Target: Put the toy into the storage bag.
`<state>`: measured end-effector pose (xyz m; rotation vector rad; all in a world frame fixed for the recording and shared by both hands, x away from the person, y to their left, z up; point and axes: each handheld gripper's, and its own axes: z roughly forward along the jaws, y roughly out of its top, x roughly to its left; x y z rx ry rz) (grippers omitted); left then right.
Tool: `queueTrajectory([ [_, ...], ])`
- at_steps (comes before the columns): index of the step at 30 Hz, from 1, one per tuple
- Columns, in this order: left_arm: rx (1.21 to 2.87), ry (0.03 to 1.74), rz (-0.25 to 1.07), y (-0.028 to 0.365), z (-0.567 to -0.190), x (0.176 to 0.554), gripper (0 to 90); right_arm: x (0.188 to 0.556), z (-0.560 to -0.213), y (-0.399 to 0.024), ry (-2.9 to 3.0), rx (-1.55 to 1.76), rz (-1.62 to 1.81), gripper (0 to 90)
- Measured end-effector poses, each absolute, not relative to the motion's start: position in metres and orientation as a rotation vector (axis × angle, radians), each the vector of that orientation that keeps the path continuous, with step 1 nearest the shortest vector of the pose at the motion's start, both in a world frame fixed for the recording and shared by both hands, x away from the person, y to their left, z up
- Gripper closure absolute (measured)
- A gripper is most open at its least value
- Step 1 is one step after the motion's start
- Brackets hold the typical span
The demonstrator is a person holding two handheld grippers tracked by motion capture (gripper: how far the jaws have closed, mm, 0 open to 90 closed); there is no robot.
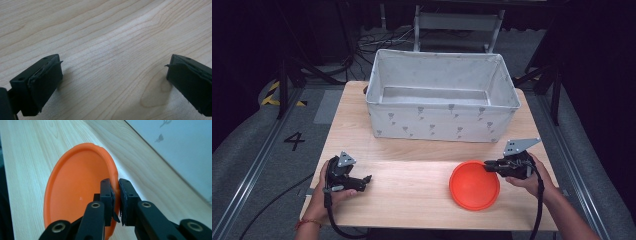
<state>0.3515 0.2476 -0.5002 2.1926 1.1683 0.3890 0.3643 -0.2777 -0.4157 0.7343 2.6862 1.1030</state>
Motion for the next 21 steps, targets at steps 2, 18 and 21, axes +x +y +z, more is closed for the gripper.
queueTrajectory([
  [2,2.191,1.171,0.388,0.247,-0.5,0.351,0.7,0.362,-0.405,-0.273,2.681,0.689,1.053,82.2],
  [18,2.184,1.172,0.398,0.247,-0.501,0.351,0.7,0.345,-0.341,-0.256,2.669,0.455,0.861,82.5],
  [21,2.19,1.175,0.387,0.248,-0.5,0.351,0.7,0.343,-0.332,-0.26,2.661,0.448,0.85,82.5],
])
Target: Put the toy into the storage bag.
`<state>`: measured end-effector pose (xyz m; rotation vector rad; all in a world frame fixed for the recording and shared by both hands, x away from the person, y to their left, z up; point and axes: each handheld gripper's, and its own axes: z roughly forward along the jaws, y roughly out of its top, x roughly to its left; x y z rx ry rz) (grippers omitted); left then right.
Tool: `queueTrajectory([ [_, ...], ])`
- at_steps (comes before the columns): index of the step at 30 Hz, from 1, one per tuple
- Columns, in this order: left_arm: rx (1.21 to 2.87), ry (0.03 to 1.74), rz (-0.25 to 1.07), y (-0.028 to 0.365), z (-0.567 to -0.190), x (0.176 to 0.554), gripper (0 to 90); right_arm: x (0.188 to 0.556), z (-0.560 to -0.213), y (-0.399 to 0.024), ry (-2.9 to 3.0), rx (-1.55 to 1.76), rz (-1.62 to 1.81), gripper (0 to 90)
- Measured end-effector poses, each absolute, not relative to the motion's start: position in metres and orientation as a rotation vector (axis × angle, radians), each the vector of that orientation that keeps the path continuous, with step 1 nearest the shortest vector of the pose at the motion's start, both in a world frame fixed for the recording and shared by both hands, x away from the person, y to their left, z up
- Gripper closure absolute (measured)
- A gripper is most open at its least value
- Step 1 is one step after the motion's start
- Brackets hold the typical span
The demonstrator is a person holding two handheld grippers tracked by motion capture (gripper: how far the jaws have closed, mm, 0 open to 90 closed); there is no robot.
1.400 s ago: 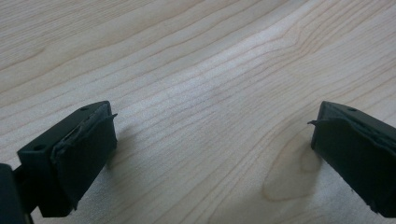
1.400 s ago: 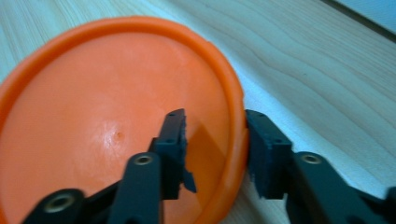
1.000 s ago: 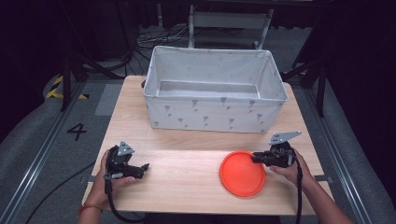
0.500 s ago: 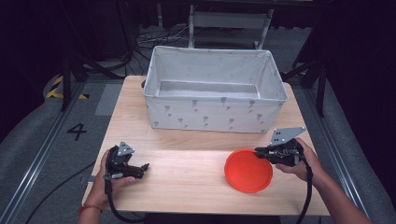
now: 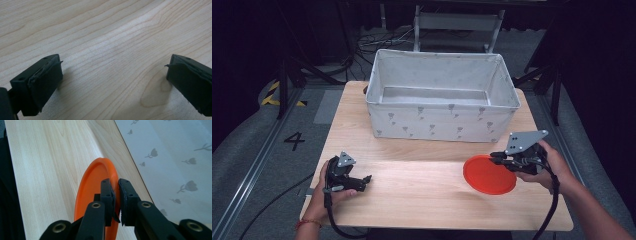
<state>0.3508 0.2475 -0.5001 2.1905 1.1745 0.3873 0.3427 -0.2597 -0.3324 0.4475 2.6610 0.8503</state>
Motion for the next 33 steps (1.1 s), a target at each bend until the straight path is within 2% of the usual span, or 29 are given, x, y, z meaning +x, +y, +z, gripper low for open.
queueTrajectory([
  [15,2.184,1.171,0.402,0.248,-0.501,0.351,0.9,0.34,-0.281,-0.288,2.577,0.458,0.878,82.6],
  [33,2.184,1.173,0.4,0.248,-0.5,0.351,1.5,0.367,-0.207,-0.298,2.494,0.47,0.925,82.6],
])
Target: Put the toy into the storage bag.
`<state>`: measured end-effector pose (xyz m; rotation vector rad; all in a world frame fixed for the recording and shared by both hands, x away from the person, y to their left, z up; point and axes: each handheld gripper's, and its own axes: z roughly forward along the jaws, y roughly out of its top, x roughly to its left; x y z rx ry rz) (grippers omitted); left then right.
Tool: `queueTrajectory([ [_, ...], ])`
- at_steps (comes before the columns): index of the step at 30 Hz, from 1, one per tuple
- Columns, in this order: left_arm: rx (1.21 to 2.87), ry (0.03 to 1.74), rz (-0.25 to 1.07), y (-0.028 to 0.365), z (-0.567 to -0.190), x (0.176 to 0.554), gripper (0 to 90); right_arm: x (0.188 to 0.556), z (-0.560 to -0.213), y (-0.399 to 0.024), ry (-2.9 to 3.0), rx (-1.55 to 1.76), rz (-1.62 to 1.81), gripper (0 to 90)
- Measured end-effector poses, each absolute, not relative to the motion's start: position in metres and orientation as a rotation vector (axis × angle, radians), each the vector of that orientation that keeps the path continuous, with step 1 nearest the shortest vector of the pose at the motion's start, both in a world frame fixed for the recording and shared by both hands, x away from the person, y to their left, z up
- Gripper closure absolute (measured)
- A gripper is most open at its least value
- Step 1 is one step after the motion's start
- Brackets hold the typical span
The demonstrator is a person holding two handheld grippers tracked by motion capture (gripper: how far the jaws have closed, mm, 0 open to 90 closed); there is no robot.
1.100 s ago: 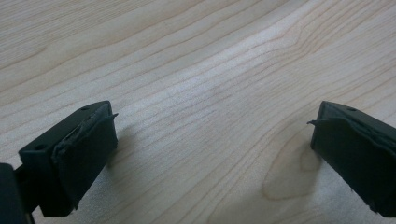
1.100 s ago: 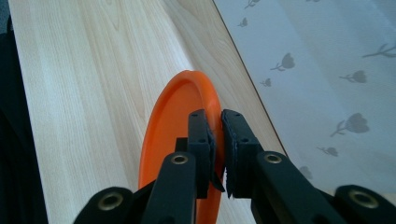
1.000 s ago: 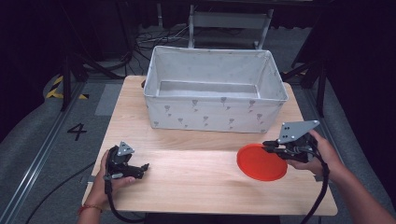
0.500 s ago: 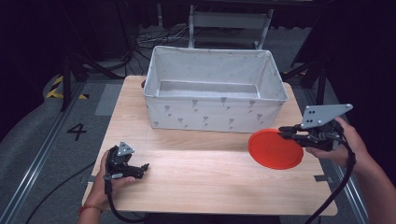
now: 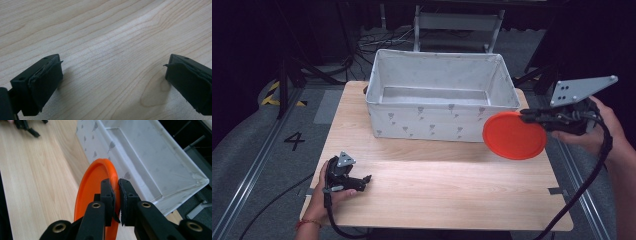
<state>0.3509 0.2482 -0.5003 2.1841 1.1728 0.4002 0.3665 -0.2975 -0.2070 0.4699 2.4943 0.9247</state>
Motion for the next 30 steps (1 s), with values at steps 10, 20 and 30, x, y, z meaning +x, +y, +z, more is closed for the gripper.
queueTrajectory([
  [10,2.186,1.164,0.387,0.25,-0.5,0.351,1.9,0.409,-0.173,-0.287,2.44,0.485,0.888,82.7],
  [20,2.195,1.15,0.386,0.25,-0.5,0.352,1.9,0.471,-0.149,-0.27,2.401,0.523,0.894,82.7],
  [30,2.193,1.151,0.389,0.25,-0.5,0.352,1.9,0.526,-0.167,-0.256,2.428,0.526,0.921,82.6],
])
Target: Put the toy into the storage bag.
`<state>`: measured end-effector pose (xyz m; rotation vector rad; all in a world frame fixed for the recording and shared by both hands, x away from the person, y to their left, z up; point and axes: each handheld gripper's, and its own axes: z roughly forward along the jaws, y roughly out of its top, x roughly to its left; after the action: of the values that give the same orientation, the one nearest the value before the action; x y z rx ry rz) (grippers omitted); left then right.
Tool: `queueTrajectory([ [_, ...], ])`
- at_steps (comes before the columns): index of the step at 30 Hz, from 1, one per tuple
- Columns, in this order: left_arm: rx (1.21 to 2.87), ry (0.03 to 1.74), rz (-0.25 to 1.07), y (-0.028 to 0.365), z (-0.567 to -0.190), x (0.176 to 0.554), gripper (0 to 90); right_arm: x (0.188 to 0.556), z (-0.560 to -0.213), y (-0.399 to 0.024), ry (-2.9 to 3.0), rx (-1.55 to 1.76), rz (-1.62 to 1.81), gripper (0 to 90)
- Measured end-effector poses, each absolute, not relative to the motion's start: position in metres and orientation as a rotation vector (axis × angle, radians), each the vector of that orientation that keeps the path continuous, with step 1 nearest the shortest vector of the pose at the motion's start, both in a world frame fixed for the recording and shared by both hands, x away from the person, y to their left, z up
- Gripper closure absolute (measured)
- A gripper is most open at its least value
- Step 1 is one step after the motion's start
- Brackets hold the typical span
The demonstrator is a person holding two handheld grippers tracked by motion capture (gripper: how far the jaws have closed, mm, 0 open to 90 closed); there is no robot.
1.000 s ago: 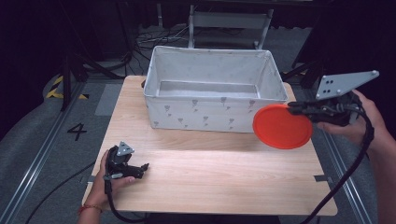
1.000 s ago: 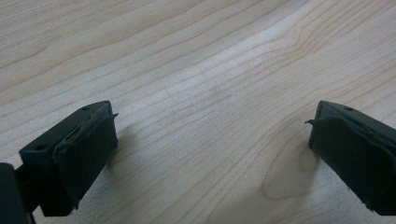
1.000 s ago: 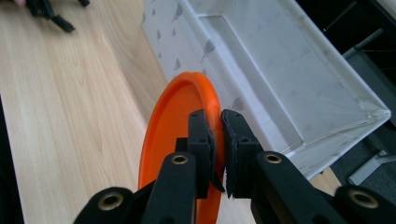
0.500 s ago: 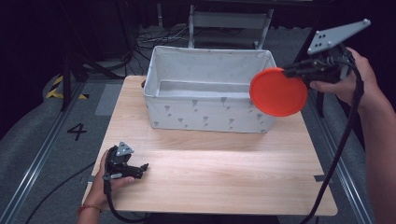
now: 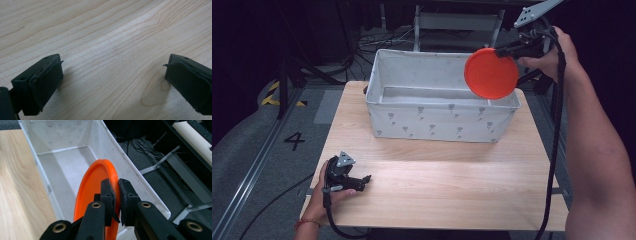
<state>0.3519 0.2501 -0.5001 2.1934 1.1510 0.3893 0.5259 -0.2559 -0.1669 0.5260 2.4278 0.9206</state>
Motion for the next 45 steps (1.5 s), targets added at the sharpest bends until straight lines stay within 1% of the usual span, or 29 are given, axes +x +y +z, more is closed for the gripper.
queueTrajectory([
  [5,2.199,1.15,0.381,0.25,-0.5,0.352,2.0,0.555,-0.195,-0.254,2.475,0.478,0.878,82.6],
  [12,2.198,1.152,0.38,0.25,-0.5,0.352,2.2,0.571,-0.224,-0.254,2.533,0.487,0.838,82.6],
  [25,2.193,1.154,0.383,0.25,-0.5,0.352,2.2,0.567,-0.267,-0.253,2.685,0.422,0.761,82.5],
  [34,2.191,1.164,0.39,0.249,-0.5,0.351,2.5,0.561,-0.284,-0.244,2.79,0.347,0.632,82.4],
  [45,2.184,1.159,0.394,0.249,-0.5,0.351,2.5,0.566,-0.301,-0.226,2.929,0.305,0.406,82.3],
])
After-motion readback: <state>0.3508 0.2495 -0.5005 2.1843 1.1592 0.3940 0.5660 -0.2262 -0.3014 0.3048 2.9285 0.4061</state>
